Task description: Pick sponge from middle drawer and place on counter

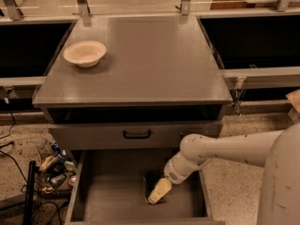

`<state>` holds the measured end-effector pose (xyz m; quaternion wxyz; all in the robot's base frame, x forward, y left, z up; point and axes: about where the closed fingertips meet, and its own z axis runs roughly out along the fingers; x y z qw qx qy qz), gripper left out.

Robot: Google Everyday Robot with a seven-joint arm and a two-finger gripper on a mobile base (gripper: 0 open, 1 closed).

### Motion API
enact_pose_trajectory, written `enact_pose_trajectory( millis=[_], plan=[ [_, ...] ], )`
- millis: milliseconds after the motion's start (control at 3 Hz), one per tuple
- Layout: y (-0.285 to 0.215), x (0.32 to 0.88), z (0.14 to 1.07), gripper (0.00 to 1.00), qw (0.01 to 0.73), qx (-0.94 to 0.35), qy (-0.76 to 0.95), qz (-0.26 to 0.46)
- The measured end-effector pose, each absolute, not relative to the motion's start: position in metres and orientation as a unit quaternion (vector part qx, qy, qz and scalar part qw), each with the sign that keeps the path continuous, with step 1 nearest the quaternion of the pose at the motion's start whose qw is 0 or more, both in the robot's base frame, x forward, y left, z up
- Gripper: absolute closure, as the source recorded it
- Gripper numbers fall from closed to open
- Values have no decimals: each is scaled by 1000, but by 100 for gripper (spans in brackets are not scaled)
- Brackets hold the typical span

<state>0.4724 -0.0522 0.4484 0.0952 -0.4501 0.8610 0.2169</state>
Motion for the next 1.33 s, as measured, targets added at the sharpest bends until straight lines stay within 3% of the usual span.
enact_pose_trajectory(
  millis=[667, 1333],
  plan=[
    [-25, 471, 423, 0, 88, -479, 835, 255],
    [-22, 467, 422, 0, 87, -483, 836, 247]
  ],
)
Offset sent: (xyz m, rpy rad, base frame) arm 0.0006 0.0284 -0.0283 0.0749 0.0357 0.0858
